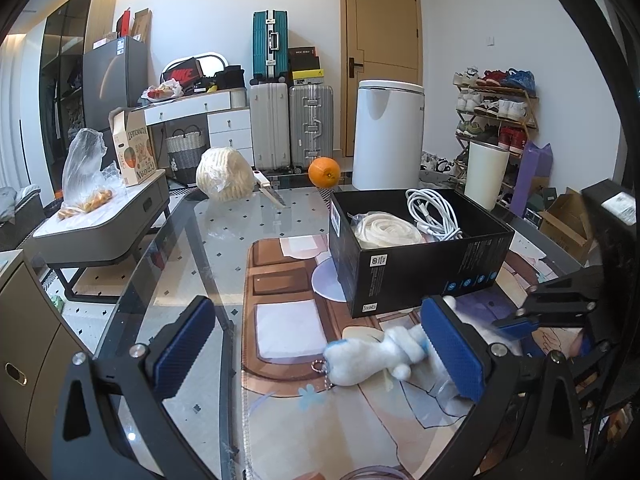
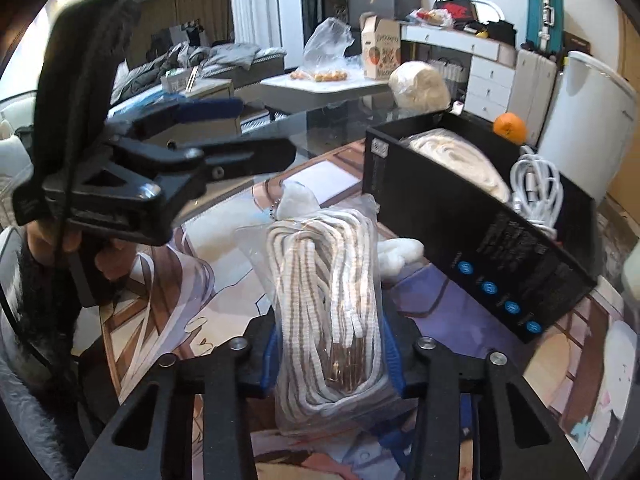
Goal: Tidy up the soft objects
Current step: 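Lift the bagged white cord with the right gripper while the left gripper approaches the white plush toy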
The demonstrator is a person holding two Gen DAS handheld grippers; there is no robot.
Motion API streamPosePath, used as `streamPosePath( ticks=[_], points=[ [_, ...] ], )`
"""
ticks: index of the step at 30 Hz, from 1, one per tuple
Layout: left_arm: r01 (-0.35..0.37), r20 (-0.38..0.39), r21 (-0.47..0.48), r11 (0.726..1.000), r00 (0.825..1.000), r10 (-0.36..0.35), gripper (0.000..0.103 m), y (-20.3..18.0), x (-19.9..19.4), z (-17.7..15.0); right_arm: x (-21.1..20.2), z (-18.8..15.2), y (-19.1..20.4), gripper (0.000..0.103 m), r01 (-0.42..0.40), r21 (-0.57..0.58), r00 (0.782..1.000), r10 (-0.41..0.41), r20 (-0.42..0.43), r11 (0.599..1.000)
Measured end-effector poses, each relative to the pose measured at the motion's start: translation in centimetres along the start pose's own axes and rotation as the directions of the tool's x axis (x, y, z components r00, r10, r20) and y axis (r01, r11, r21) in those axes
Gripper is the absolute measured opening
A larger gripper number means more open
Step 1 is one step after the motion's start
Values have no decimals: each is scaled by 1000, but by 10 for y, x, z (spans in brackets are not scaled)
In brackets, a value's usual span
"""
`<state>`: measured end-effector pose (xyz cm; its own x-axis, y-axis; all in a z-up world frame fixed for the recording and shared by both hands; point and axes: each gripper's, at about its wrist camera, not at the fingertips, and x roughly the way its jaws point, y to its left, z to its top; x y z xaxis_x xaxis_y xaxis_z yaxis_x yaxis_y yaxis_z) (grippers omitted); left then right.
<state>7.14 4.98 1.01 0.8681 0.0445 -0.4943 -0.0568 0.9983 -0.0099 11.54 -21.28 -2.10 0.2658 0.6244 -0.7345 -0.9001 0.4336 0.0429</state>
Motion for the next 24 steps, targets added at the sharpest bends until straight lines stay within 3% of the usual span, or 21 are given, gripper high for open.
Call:
streamPosePath(
  ticks=[9,15,24],
  points=[
    [19,-28,23,1000,999,-18,103,-5,0,-1,-36,-17,-16,41,69,87,995,-75,67,994],
    [66,-126,40,997,990,-61,103,-13,16,-2,-47,-25,-28,41,94,119,991,-104,81,988],
    [65,-239,82,994,970,-44,103,-33,45,-1,-56,-29,-36,41,121,131,987,-133,86,984]
  ],
)
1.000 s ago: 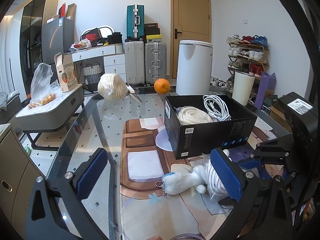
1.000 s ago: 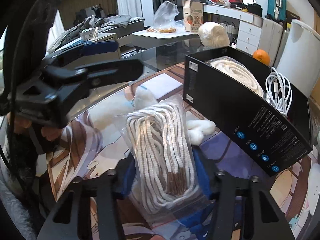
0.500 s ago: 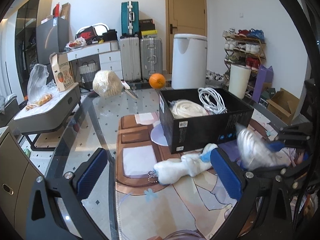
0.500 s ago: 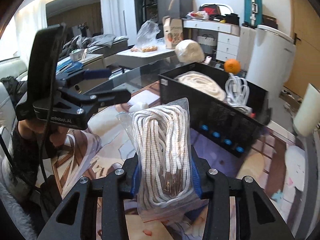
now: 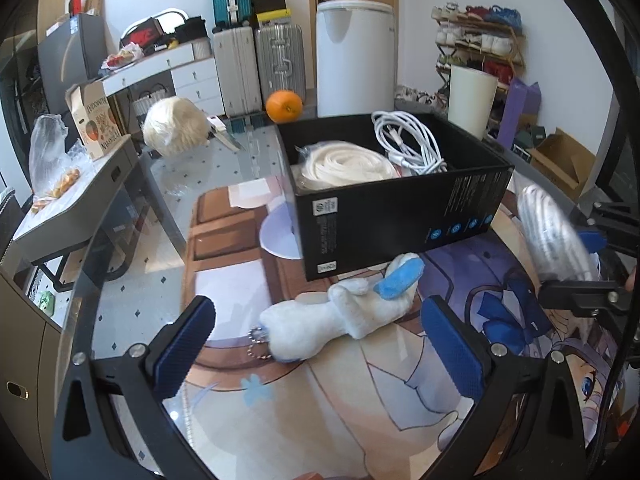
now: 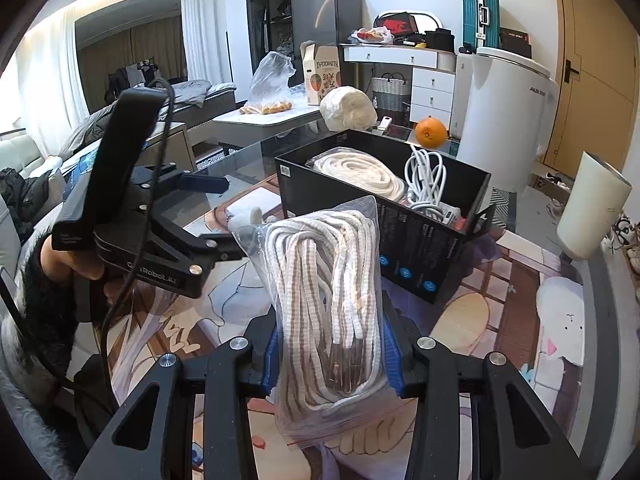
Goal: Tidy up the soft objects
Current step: 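Lift the bagged white cord with the right gripper while the left gripper approaches the white plush toy, then grasp the white plush toy with the left gripper while the right gripper holds the cord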
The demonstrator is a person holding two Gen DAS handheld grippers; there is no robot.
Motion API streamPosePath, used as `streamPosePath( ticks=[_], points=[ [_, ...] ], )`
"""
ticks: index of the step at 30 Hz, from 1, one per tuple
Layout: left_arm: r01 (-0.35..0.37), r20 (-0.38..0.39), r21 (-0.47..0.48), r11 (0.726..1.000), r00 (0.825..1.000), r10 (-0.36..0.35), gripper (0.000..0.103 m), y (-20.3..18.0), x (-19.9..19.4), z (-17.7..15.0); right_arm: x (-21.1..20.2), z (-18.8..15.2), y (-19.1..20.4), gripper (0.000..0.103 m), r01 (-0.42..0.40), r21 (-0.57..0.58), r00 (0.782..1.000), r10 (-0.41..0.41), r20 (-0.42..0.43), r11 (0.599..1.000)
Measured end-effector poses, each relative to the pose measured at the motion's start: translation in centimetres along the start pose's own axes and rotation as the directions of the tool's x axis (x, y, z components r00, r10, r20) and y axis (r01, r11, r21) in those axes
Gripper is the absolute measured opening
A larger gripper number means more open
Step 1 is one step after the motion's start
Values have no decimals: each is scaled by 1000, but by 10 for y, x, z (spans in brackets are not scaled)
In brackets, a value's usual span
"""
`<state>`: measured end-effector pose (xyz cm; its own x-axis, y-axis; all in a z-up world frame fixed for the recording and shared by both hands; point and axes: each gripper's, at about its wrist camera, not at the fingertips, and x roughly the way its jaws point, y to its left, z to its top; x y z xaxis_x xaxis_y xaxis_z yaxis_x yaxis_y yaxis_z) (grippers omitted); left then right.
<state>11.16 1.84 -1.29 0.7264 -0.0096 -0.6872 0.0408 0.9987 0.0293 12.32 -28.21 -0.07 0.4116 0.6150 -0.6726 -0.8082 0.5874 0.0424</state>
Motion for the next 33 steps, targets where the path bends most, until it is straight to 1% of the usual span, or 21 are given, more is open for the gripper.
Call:
streamPosePath(
  ticks=[7,12,16,20,21,23,24,26,27,28,29,33],
  points=[
    [30,-48,-15,999,998,-31,103,-5,16,7,-5,-1,-8,41,25,8,1000,-25,-2,1000],
    [25,-84,-29,999,996,-27,103,-9,28,11,-8,-1,-12,41,39,16,999,-39,0,999],
    [6,-103,-55,998,995,-11,103,-6,32,11,-8,0,-12,41,39,16,999,-39,4,999],
    [21,-124,-107,994,992,-35,102,4,37,10,-7,1,-11,41,36,13,999,-36,5,999],
    [25,-133,-115,993,990,-41,101,5,38,10,-7,1,-11,41,36,14,999,-36,5,999],
    [39,-149,-121,992,987,-57,93,5,41,8,-7,1,-11,41,38,14,999,-38,4,999],
    [43,-151,-119,992,987,-61,86,4,42,8,-7,1,-11,41,38,13,999,-38,4,999],
    [67,-146,-118,991,986,-84,84,3,42,8,-7,2,-10,41,39,13,999,-39,3,999],
    [84,-139,-116,990,985,-100,81,2,41,9,-7,2,-10,41,39,12,999,-39,4,999],
    [87,-132,-111,990,986,-101,78,2,40,9,-7,3,-9,41,40,11,999,-40,5,999],
    [84,-127,-106,991,987,-98,77,1,38,9,-7,3,-10,41,40,11,999,-40,5,999],
    [112,-101,-92,989,987,-121,76,0,32,8,-8,3,-9,41,45,6,999,-45,8,999]
  ],
)
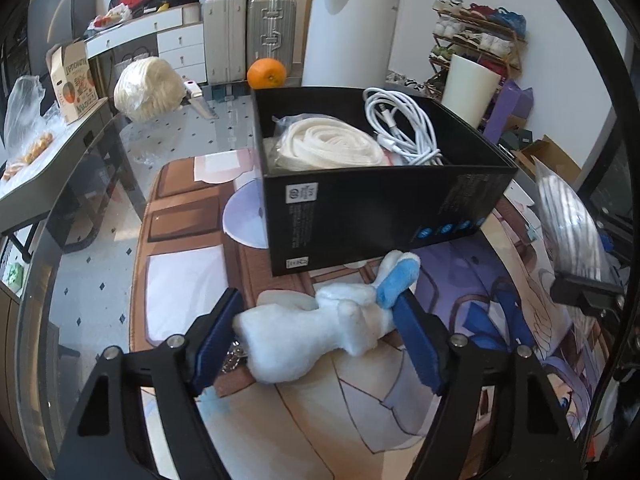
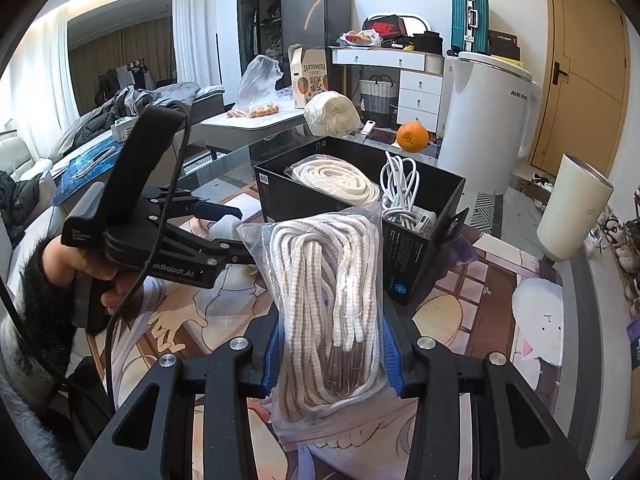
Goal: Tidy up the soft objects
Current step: 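Grasp the white plush toy with the left gripper while the right gripper holds the cord, then carry the plush toy with the left gripper while the right gripper carries the cord over the box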
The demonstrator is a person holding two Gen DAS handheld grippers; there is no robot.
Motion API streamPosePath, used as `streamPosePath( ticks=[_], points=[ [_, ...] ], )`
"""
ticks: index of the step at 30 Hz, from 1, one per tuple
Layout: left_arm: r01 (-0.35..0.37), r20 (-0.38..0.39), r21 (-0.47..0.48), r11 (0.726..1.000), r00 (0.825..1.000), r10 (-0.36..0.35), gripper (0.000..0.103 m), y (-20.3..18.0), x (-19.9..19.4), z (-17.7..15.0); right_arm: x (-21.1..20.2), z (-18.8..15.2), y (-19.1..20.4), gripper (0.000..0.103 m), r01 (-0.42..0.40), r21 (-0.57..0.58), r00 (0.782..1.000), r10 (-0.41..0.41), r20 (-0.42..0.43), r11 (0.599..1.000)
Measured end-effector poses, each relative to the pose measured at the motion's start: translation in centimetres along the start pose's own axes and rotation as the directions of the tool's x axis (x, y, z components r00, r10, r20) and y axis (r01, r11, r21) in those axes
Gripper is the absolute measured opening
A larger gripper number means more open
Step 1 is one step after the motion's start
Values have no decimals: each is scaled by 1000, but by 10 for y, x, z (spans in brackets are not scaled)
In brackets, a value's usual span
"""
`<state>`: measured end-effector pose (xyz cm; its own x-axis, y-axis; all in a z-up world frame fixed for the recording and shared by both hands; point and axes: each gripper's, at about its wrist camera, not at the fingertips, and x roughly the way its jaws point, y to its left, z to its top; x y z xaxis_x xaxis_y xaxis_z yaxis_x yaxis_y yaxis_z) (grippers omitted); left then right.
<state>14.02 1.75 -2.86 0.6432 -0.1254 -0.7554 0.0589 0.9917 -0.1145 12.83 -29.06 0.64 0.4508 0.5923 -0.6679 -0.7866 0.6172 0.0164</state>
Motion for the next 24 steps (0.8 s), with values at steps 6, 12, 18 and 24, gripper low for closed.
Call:
streamPosePath(
  ticks=[6,12,18,24],
  points=[
    [6,52,8,1000,999,-6,76,-3,-17,-6,-3,0,0,41,5,-2,1000,-5,8,1000],
    [11,146,-13,1000,989,-9,76,2,-40,-11,-8,4,2,41,14,-8,1000,-13,26,1000],
    [14,224,-11,1000,975,-11,76,4,-61,-9,-12,13,0,41,31,-12,999,-30,44,999],
    [23,280,-8,1000,960,-20,76,6,-77,0,-17,25,-3,41,46,-20,997,-45,68,999]
  ],
)
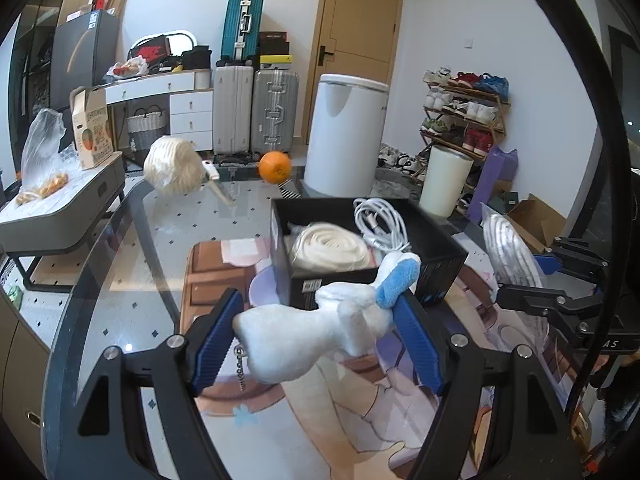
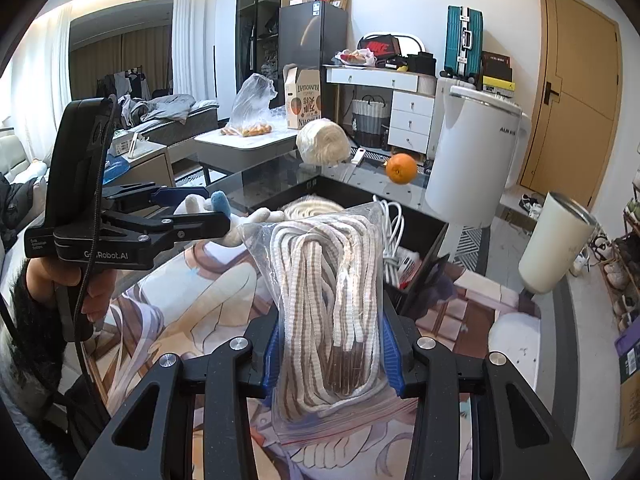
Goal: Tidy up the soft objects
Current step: 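Carry the plush toy with the left gripper while the right gripper carries the cord over the box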
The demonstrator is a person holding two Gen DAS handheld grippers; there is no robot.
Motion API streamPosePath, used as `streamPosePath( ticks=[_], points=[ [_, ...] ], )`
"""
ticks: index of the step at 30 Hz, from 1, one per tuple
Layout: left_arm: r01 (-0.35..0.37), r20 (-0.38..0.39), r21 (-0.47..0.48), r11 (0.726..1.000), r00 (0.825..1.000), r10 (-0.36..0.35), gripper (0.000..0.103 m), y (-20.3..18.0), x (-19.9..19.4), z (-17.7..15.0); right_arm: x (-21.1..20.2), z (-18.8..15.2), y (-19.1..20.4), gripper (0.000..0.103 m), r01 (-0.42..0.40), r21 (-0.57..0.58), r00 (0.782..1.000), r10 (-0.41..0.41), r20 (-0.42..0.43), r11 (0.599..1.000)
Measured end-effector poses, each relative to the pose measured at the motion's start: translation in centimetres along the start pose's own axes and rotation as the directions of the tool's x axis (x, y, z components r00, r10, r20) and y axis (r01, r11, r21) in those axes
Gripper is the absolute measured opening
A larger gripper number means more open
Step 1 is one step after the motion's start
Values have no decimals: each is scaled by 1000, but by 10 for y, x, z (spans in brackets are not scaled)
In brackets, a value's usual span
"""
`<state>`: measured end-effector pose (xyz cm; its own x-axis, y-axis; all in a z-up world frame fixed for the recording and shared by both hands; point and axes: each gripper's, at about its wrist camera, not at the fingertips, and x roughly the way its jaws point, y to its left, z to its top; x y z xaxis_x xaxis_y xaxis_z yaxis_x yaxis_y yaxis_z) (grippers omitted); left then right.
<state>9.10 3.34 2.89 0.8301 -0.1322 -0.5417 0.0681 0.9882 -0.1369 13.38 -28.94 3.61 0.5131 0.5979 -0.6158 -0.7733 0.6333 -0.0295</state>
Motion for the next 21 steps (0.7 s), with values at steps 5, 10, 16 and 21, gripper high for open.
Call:
streamPosePath(
  ticks=[5,10,16,21],
  points=[
    [21,23,21,1000,1000,-21,76,-5,0,12,2,10,-4,41,17,-18,1000,-17,5,1000],
    [38,27,40,998,999,-39,77,-11,5,21,0,14,-11,41,33,-10,999,-33,14,999],
    [69,18,53,996,997,-70,77,-15,20,34,2,24,-24,41,58,5,998,-58,15,998],
    [77,26,65,995,997,-79,77,-20,28,41,15,35,-34,41,62,10,998,-62,18,998]
  ],
)
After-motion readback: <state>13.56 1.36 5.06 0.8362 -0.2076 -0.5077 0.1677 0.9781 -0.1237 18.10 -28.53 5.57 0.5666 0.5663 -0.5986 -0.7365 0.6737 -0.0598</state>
